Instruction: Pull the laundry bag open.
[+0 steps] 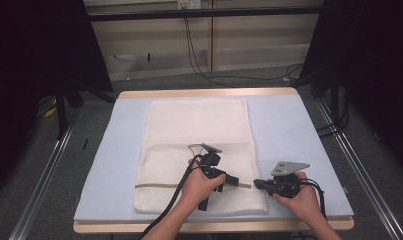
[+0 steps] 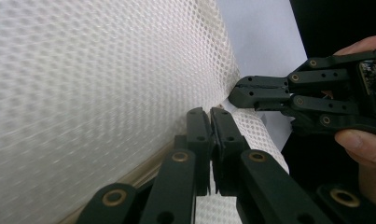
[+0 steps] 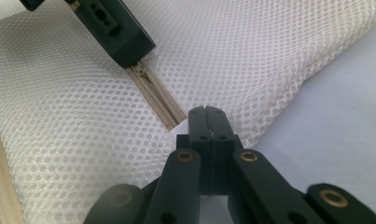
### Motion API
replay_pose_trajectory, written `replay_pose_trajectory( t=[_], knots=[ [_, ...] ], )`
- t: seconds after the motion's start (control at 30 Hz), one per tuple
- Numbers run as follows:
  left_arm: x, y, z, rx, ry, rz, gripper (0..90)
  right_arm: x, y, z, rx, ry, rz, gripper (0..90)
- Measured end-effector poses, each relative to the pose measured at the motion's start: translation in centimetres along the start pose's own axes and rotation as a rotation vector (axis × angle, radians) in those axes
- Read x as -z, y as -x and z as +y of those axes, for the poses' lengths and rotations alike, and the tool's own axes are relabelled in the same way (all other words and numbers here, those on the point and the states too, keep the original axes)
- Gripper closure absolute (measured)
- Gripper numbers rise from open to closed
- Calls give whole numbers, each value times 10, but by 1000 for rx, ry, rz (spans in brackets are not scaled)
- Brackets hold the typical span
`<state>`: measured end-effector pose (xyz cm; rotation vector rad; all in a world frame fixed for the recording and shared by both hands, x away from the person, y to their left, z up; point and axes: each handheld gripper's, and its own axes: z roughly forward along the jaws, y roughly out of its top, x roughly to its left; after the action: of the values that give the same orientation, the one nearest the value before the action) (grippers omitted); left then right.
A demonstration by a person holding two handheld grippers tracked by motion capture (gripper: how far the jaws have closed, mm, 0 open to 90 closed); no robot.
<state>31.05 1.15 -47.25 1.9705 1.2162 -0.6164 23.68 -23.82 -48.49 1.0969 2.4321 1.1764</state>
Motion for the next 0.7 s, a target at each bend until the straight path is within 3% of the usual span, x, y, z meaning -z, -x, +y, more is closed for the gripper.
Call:
replay_pose_trajectory(
  t=[0.37,0.47,0.63,0.7],
  knots=[
    [21,-14,-5,-3,15,-5,873,0,1,0,-4,4,5,900],
    [29,-19,-6,4,11,-17,873,0,1,0,-7,2,12,900],
    [49,-31,-9,1,30,8,874,-1,1,1,-4,-8,12,900],
    [59,-37,-12,13,36,0,874,0,0,0,0,-1,4,900]
  ],
)
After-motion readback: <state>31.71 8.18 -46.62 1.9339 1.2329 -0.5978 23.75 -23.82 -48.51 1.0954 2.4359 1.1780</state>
